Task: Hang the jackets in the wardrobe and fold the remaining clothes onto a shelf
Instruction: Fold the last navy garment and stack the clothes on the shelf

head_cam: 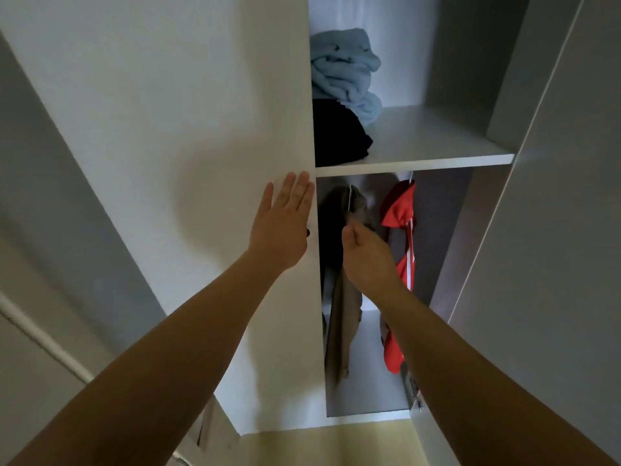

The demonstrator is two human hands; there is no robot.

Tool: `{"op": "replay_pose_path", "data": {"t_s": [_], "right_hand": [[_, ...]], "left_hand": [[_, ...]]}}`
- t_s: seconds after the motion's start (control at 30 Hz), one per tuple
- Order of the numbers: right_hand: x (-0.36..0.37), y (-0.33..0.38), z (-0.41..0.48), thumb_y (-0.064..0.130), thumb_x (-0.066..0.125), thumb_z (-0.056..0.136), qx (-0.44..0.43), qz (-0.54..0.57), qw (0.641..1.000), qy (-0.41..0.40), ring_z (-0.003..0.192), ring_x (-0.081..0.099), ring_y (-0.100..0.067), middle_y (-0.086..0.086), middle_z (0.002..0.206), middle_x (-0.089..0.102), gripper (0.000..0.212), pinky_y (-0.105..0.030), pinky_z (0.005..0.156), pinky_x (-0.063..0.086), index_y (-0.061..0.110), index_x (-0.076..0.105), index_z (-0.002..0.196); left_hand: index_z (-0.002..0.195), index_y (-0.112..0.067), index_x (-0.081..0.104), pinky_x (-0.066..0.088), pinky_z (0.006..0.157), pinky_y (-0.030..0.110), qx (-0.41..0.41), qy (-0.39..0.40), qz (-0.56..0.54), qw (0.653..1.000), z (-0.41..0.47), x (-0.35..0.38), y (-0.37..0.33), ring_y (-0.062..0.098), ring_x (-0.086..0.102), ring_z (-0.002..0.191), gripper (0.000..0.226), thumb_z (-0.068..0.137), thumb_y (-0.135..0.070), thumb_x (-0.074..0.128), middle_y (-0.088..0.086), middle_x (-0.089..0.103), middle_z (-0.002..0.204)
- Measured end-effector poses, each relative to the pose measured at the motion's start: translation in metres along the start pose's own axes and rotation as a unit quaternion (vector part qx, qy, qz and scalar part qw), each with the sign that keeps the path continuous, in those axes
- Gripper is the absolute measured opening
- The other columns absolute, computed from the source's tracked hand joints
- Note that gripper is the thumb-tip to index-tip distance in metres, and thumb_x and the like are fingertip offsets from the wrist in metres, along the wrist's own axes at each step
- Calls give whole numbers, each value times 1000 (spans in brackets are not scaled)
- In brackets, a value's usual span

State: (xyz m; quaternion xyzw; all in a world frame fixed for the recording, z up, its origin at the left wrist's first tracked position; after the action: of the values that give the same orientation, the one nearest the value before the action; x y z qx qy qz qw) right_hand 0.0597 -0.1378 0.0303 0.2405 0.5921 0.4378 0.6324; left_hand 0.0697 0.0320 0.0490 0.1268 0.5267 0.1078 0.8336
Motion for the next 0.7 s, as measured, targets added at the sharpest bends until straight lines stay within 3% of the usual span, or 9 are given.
{"op": "replay_pose_path", "data": {"t_s": [0.03, 0.1, 0.13, 0.2, 0.33, 0.43, 0.53, 0.6, 0.7], "right_hand": [[2, 0, 1, 35, 30, 110, 13, 7, 1000, -13, 90, 52, -16, -11, 101, 59, 46, -46, 96, 53, 16, 44, 150], [4, -1, 2, 34, 31, 110, 30, 9, 999, -43, 73, 60, -14, -8, 90, 66, 40, -33, 70, 55, 16, 51, 140], [5, -1, 1, 32, 32, 110, 36, 5, 998, -56, 66, 60, -13, -5, 80, 63, 37, -27, 60, 49, 16, 53, 136], [6, -2, -2, 29, 32, 110, 39, -25, 995, -91, 66, 59, -14, 4, 71, 55, 36, -26, 55, 38, 14, 56, 132], [-1, -8, -19, 31, 32, 110, 71, -57, 984, -151, 69, 55, -15, 4, 82, 57, 33, -26, 69, 38, 20, 59, 127], [-15, -14, -43, 30, 32, 109, 113, -79, 972, -190, 80, 62, -33, -8, 85, 62, 27, -36, 71, 45, 18, 57, 108], [-34, -22, -75, 29, 37, 108, 153, -90, 953, -246, 113, 60, -39, -17, 124, 66, 34, -40, 94, 47, 12, 57, 131], [-53, -31, -99, 32, 38, 108, 193, -84, 934, -290, 131, 53, -35, -14, 146, 55, 45, -38, 108, 40, 14, 46, 149], [-95, -47, -136, 35, 40, 107, 247, -85, 886, -384, 142, 43, -33, -11, 157, 42, 53, -40, 115, 34, 15, 34, 156]], "left_hand": [[161, -12, -10, 1, 126, 53, 10, -4, -2, 1000, 0, 1, 3, 26, -15, 155, 82, 95, -31, 35, 8, -17, 168], [161, -12, -9, 0, 125, 54, 28, -13, -5, 1000, 1, 4, 9, 26, -15, 155, 80, 92, -30, 28, 8, -16, 168], [160, -11, -10, 0, 125, 54, 36, -17, -6, 999, 2, 6, 11, 26, -15, 155, 80, 90, -30, 25, 8, -17, 168], [159, -10, -13, 0, 124, 56, 50, -21, 4, 999, 3, 9, 14, 27, -17, 155, 80, 94, -31, 28, 9, -20, 167], [159, -9, -13, 4, 123, 60, 58, -33, 18, 998, 1, 8, 13, 31, -16, 155, 87, 99, -37, 42, 12, -19, 167], [161, -6, -3, 3, 123, 61, 46, -28, -22, 998, -1, -3, 4, 35, -9, 155, 85, 96, -35, 45, 15, -9, 169], [161, -6, 9, -2, 125, 52, 115, -38, -139, 983, -8, -22, -29, 34, 0, 156, 81, 93, -27, 48, 15, 7, 169], [161, -10, 14, -1, 127, 41, 242, -72, -228, 940, -21, -37, -65, 26, 5, 156, 75, 95, -19, 49, 10, 15, 169], [160, -15, 24, -4, 120, 20, 399, -79, -361, 839, -46, -62, -115, 15, 12, 155, 66, 99, -6, 48, 2, 23, 167]]}}
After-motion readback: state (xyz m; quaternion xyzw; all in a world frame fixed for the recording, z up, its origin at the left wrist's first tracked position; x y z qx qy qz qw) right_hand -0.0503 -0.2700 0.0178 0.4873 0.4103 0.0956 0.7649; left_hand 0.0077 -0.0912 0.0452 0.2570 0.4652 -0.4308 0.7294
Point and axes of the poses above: each hand's wrist, its own z-axis towards the middle knuckle, its own x-axis out of the palm, y = z × x, the point moved 3 cm from there along z, towards the middle knuckle
